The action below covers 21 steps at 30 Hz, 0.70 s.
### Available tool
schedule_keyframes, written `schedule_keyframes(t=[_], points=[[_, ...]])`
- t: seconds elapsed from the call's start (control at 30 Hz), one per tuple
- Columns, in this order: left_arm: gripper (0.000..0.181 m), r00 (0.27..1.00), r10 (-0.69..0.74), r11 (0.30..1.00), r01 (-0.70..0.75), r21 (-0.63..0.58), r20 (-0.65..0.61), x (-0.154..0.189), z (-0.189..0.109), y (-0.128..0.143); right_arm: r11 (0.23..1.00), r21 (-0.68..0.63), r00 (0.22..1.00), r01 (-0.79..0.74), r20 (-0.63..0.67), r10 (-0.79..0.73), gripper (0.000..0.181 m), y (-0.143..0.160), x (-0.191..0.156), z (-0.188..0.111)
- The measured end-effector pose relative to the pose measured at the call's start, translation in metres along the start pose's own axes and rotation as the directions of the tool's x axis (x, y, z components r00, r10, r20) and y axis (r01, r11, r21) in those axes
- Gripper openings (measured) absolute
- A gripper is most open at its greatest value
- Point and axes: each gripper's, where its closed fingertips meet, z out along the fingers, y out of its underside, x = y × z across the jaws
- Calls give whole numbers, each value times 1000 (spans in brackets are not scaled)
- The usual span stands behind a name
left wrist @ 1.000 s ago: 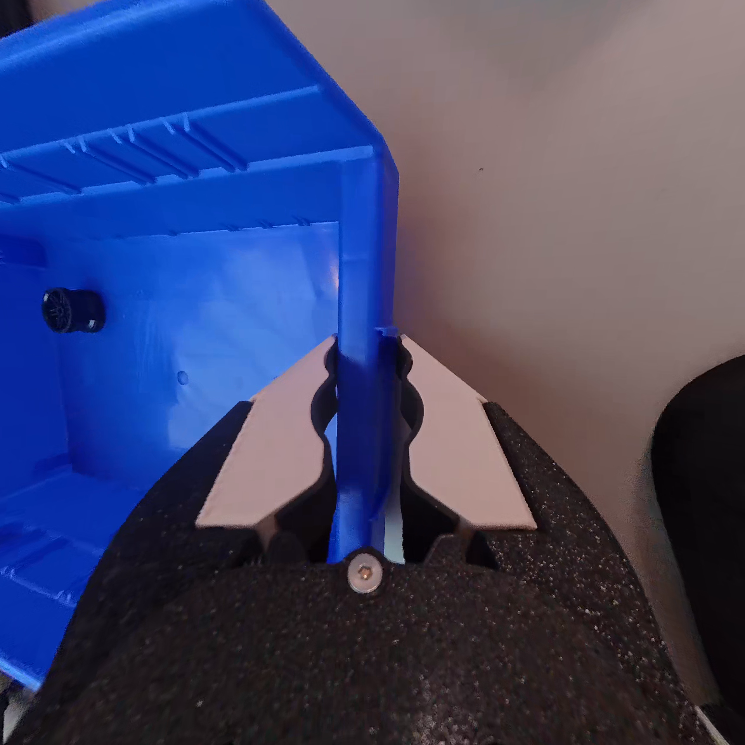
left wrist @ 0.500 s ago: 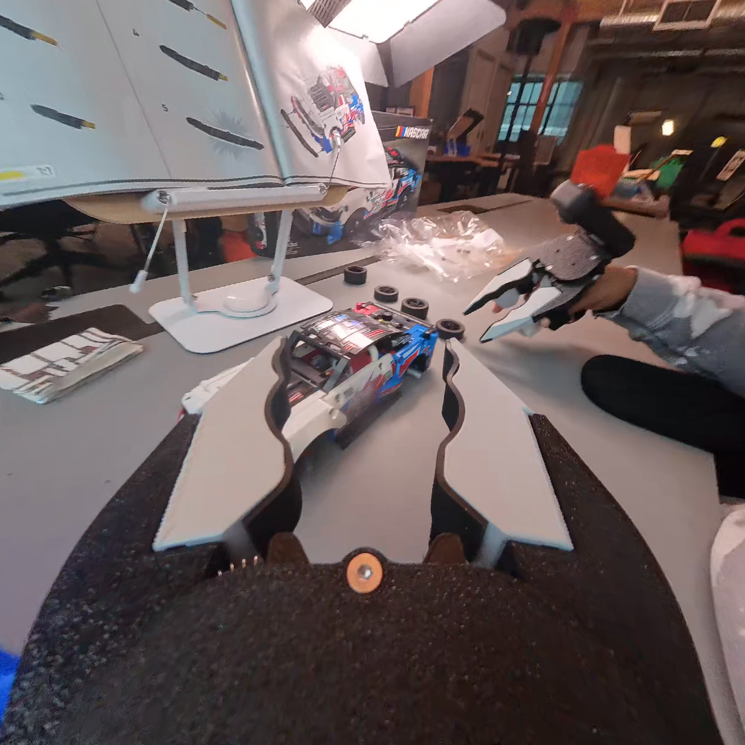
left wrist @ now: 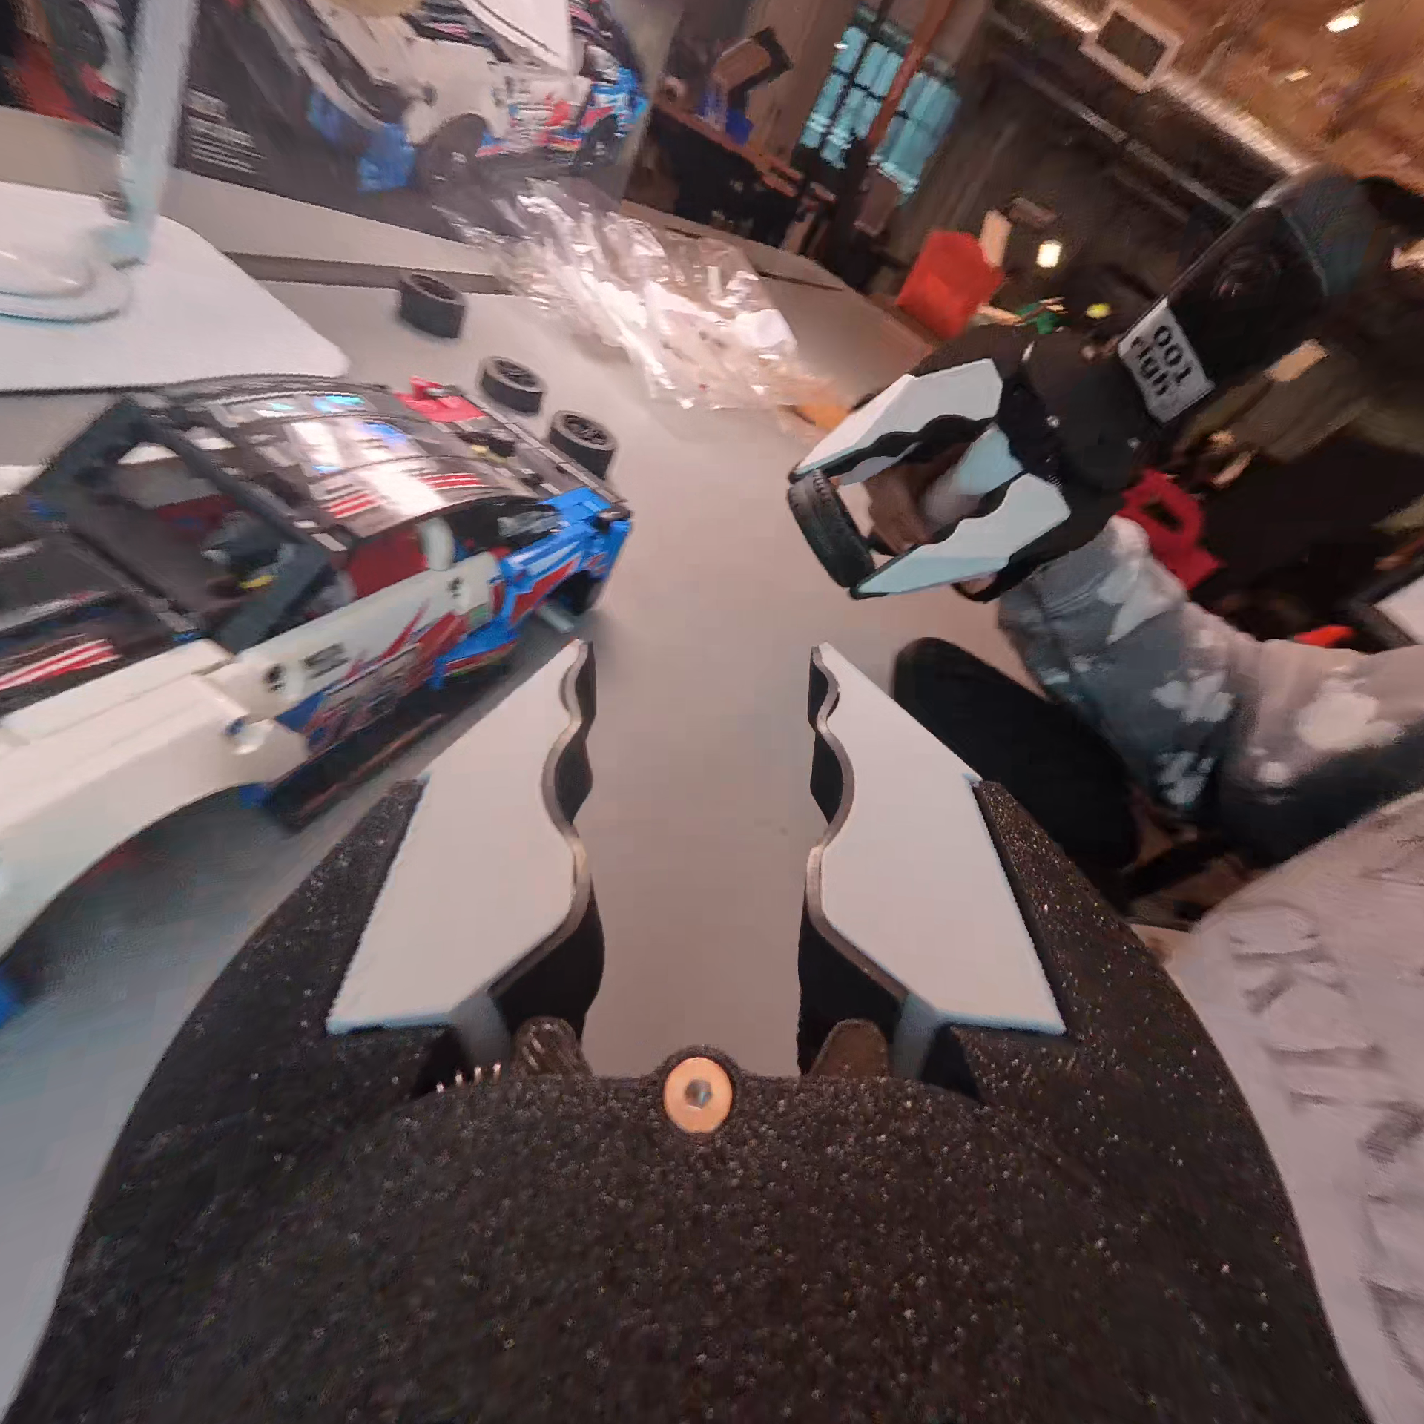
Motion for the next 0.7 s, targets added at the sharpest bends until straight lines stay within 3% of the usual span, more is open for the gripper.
schedule_keyframes(t=[0.03, 0.2, 0.27, 0.37, 0.4, 0.47, 0.53, 0.6, 0.7], points=[[54, 996, -35, 999, 33, -15, -83, 12, 8, -2, 996, 45, 997, 72, -30, -70, 43, -20, -8, 3], [40, 964, -11, 1000, 3, -31, -265, 38, 25, -23, 944, 75, 939, 323, -147, -310, 43, -65, -21, 26], [19, 959, -7, 1000, -2, -30, -283, 38, 23, -21, 921, 54, 906, 386, -211, -367, 43, -69, -18, 33], [15, 960, -4, 1000, 0, -15, -279, 33, 16, -13, 907, 57, 888, 418, -238, -394, 43, -65, -23, 43], [13, 961, 18, 1000, -17, 6, -276, 32, 12, -14, 935, 113, 931, 335, -191, -310, 43, -65, -27, 44], [13, 955, 101, 995, -93, 43, -280, 32, 3, -14, 961, 277, 999, -6, 40, -6, 61, -74, -37, 39], [13, 945, 126, 992, -110, 69, -302, 36, -1, -17, 880, 357, 942, -314, 233, 242, 59, -83, -29, 28], [13, 931, 135, 990, -118, 72, -340, 46, -1, -17, 844, 343, 898, -413, 310, 313, 47, -77, -26, 27], [13, 914, 183, 983, -170, 69, -361, 56, 1, -11, 838, 316, 862, -444, 408, 302, 21, -74, -43, 27]])
